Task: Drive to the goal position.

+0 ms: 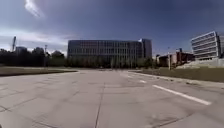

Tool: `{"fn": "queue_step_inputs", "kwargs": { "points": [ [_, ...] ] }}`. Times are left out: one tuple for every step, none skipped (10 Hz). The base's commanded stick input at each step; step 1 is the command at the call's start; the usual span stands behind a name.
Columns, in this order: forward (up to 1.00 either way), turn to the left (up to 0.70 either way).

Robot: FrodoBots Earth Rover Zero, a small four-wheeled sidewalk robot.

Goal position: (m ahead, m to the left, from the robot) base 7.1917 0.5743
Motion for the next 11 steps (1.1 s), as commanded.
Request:
{"fn": "queue_step_inputs", "kwargs": {
  "points": [
    [0.50, 0.00],
    [0.50, 0.00],
    [0.50, 0.00],
    [0.50, 0.00],
    [0.50, 0.00],
    [0.50, 0.00],
    [0.50, 0.00],
    [0.50, 0.00],
    [0.50, 0.00],
    [0.50, 0.00],
    [0.50, 0.00]
  ]
}}
